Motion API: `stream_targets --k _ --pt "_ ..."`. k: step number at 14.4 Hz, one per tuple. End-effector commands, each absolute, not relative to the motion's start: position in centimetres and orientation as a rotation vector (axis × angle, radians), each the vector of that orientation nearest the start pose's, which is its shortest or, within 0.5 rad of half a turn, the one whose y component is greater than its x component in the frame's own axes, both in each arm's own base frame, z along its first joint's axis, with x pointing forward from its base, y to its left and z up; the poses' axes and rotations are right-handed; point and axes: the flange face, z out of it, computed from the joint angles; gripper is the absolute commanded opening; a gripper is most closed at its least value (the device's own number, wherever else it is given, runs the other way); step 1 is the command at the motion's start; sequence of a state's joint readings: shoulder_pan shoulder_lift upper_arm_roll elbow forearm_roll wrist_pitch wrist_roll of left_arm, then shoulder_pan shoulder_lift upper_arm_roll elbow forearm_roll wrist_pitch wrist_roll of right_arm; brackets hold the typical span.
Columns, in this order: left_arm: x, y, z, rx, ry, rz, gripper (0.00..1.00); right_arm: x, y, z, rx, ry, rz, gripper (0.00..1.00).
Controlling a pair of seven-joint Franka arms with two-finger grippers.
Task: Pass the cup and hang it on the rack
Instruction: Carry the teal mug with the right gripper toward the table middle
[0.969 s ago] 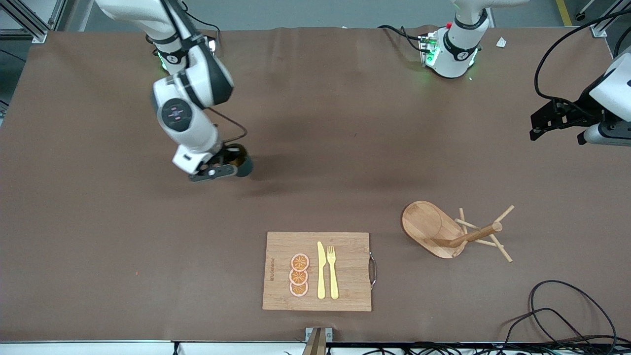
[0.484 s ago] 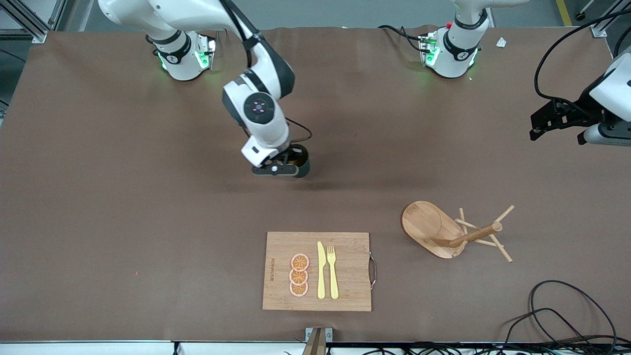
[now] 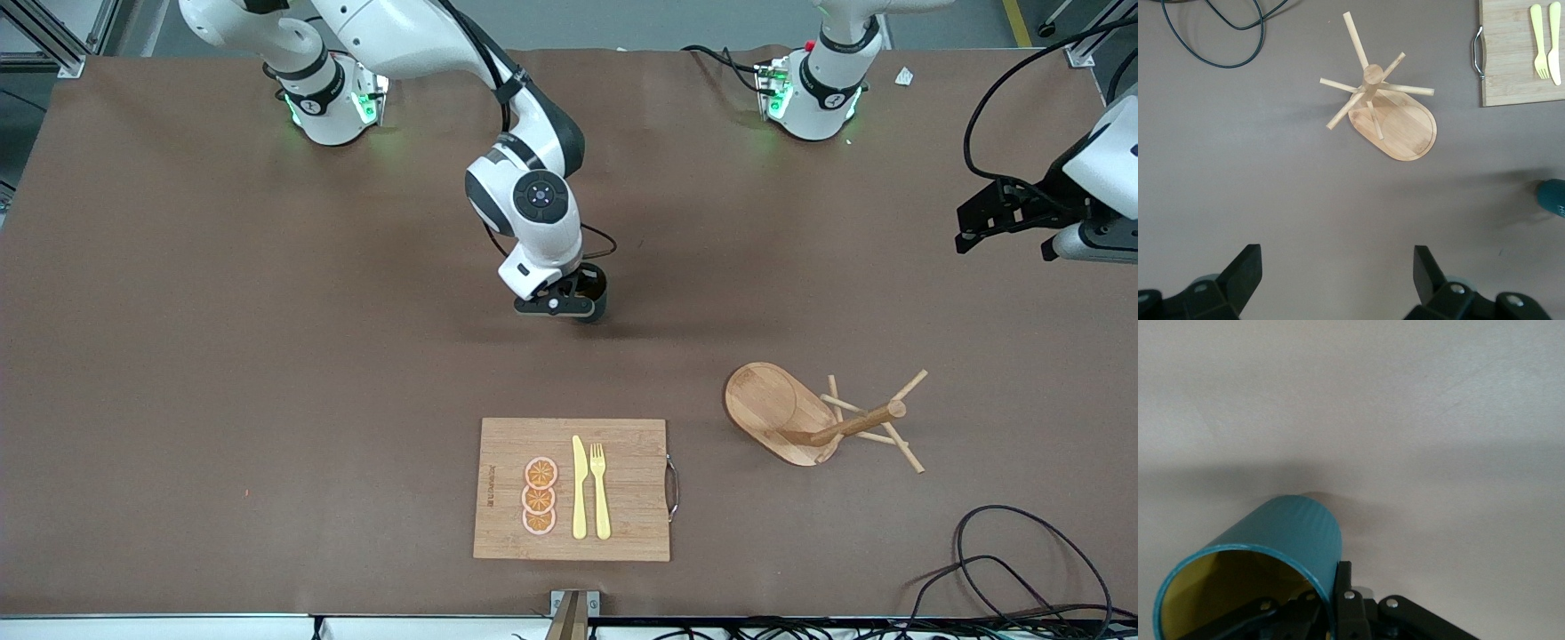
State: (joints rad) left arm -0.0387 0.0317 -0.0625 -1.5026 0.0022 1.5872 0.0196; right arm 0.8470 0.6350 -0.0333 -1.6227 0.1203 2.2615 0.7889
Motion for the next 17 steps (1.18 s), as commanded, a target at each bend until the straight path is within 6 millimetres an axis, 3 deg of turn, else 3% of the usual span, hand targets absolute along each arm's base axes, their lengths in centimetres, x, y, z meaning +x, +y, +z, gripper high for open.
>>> stream_targets --k 1,10,14,16,17 --pt "56.5 -5.5 64.4 -3.119 0.213 -0.097 1.00 46.3 52.0 25.3 -3.084 0.090 0.088 0.00" --pt "56.5 -6.9 62.5 -3.107 0.322 0.011 1.00 42.6 54.9 23.5 -3.113 0.070 0.100 0.00" --pt "55.7 -10.7 63.1 -2.999 0.390 -0.017 1.00 42.0 56.1 23.1 -3.127 -0.008 0.069 0.01" --pt "55.4 -11.8 63.3 -3.020 0.255 -0.029 1.00 42.1 56.4 22.0 -3.153 -0.056 0.038 0.02" --pt "55.0 -13.3 63.4 -3.028 0.181 -0.043 1.00 42.2 56.6 22.0 -3.152 -0.062 0.032 0.05"
